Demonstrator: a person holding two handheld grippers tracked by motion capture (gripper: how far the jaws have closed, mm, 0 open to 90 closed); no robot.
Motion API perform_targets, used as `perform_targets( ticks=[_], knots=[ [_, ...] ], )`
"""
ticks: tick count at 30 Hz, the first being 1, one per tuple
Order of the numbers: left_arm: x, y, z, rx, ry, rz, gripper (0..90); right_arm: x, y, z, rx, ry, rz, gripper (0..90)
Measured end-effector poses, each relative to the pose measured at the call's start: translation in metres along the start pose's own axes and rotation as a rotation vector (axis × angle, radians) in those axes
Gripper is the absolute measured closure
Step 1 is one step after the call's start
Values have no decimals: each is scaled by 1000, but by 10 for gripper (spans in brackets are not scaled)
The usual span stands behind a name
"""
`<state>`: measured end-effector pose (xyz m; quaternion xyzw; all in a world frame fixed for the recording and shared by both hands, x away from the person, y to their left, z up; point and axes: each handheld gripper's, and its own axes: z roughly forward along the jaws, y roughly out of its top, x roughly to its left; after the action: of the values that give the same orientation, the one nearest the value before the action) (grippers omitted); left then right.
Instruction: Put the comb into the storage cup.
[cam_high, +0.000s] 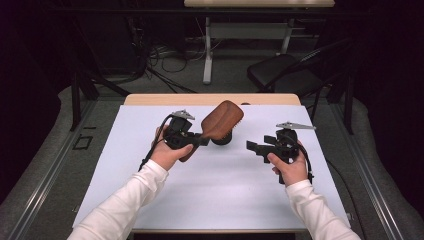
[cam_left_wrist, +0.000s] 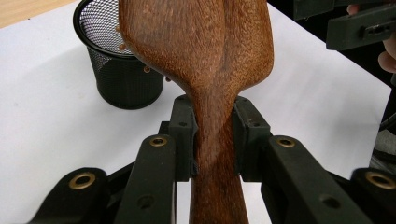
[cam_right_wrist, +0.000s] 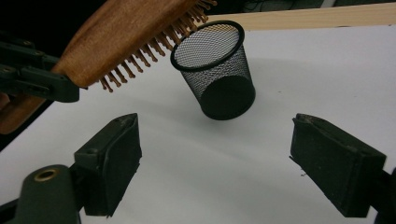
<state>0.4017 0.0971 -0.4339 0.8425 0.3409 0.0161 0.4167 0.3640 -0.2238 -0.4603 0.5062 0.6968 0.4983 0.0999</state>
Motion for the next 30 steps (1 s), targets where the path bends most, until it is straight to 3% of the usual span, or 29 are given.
perform_targets(
  ticks=[15,21,30],
  knots=[
    [3,0,0,-7,4,-10,727,3,19,10,14,40,89,151],
    [3,1,0,-9,4,-9,727,2,28,15,25,79,168,132],
    [3,1,0,-7,1,-8,727,4,39,24,46,117,209,10]
  ],
)
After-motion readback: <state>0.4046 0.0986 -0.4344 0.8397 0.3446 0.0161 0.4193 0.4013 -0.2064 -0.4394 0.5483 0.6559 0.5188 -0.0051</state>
